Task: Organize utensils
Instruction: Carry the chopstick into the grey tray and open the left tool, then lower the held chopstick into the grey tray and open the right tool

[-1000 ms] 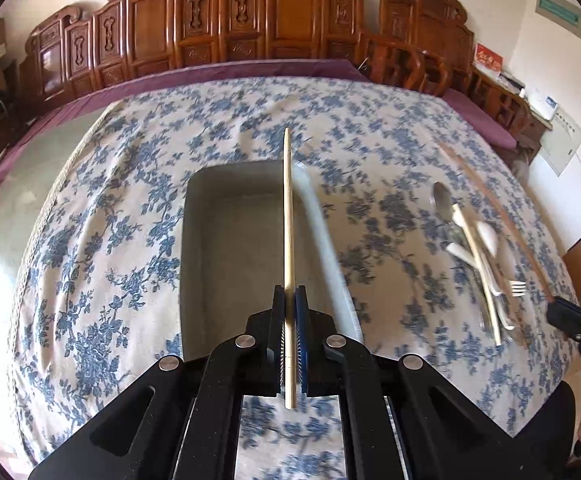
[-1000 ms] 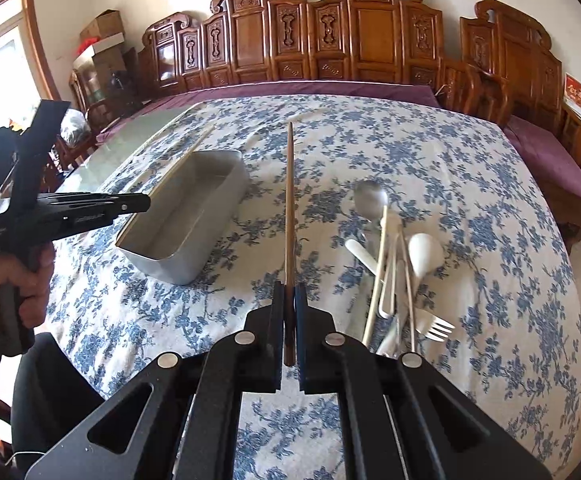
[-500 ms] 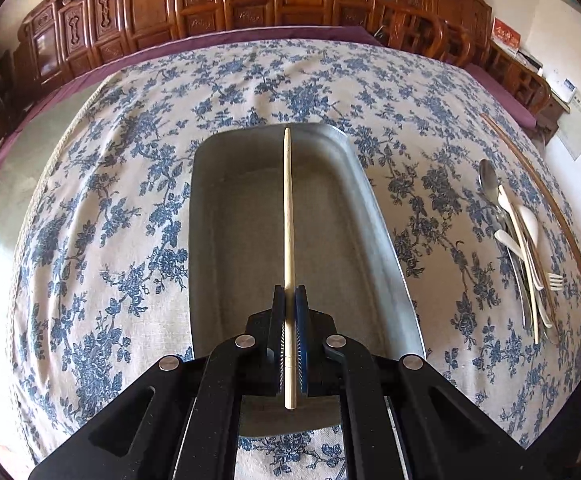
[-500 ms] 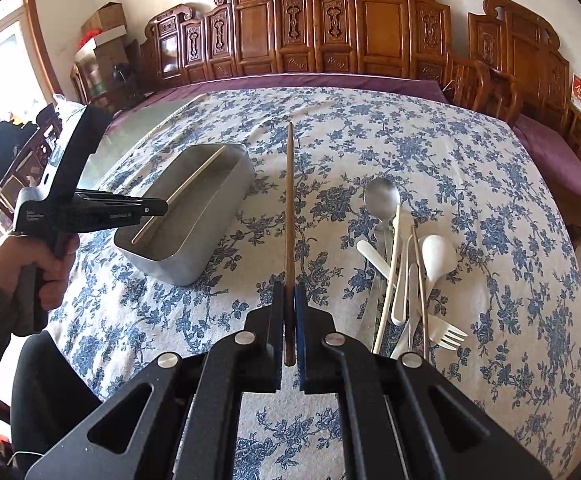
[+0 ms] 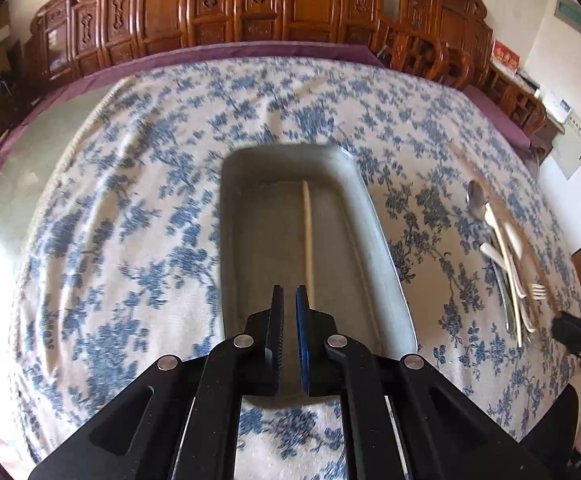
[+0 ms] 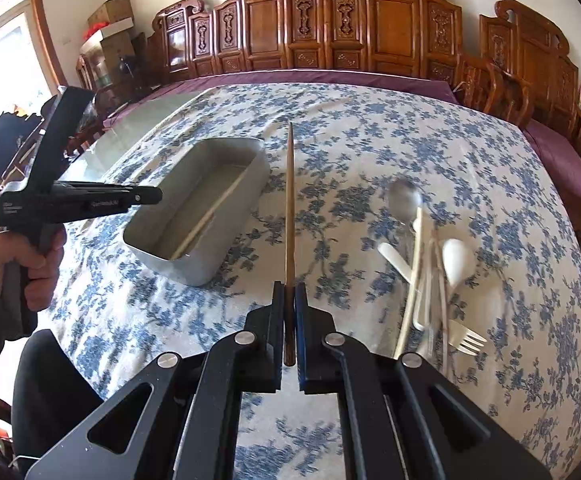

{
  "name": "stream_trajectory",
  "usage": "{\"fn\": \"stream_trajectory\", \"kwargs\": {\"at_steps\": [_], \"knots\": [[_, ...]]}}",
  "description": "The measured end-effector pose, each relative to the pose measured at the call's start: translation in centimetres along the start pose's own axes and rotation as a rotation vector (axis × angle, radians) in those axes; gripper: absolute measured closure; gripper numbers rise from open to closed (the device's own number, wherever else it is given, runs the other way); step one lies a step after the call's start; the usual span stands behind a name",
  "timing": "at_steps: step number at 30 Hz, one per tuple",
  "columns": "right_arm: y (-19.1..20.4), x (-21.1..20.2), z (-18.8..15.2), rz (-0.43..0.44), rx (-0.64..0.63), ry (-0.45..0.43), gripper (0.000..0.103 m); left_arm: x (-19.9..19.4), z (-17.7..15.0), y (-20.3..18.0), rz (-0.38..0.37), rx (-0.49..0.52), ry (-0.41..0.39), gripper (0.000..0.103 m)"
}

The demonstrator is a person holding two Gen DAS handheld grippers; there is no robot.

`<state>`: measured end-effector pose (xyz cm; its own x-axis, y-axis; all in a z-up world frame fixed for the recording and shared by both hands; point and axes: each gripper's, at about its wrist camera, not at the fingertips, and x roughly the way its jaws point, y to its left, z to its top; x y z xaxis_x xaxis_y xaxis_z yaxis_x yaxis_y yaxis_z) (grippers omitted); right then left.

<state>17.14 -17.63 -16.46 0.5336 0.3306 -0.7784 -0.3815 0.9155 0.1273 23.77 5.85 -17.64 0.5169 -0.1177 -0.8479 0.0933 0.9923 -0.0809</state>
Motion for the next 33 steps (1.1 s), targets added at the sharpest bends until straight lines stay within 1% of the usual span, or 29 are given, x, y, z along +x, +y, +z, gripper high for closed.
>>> {"fn": "stream_trajectory", "kwargs": {"at_steps": [3, 8, 9, 11, 12, 18, 22, 24, 29, 33], "knots": [[1.5, 0.5, 0.6, 0.02, -0.014, 0.0, 0.097, -2.1, -0.2, 1.0, 0.0, -0.007, -0.041, 0.098], [4.0, 1.7, 1.9, 0.058, -0.044, 0.01, 0.097, -4.7, -0.3, 2.6, 0.01, -0.023, -0.086, 0.097], [4.4, 1.9, 2.0, 0.062, -0.048, 0.013, 0.097, -5.1, -0.4, 2.8, 0.011, -0.025, -0.094, 0.096], [5.5, 2.6, 2.6, 0.075, -0.063, 0.025, 0.097, -6.0, -0.4, 3.6, 0.017, -0.032, -0.114, 0.091], [6.0, 3.0, 2.8, 0.081, -0.068, 0.031, 0.097, -6.3, -0.4, 3.8, 0.02, -0.034, -0.122, 0.091], [8.4, 5.6, 4.7, 0.107, -0.079, 0.066, 0.097, -7.7, -0.6, 5.1, 0.034, -0.041, -0.15, 0.091], [9.2, 7.8, 5.7, 0.105, -0.064, 0.099, 0.097, -8.3, -0.9, 5.8, 0.041, -0.043, -0.163, 0.09], [9.4, 8.8, 6.0, 0.101, -0.052, 0.118, 0.097, -8.6, -1.0, 6.0, 0.047, -0.04, -0.166, 0.09], [9.9, 10.8, 6.6, 0.099, -0.041, 0.158, 0.097, -9.2, -1.2, 6.8, 0.057, -0.04, -0.177, 0.085], [10.2, 11.5, 6.5, 0.088, -0.043, 0.177, 0.097, -9.3, -1.4, 7.1, 0.058, -0.042, -0.181, 0.085]]}}
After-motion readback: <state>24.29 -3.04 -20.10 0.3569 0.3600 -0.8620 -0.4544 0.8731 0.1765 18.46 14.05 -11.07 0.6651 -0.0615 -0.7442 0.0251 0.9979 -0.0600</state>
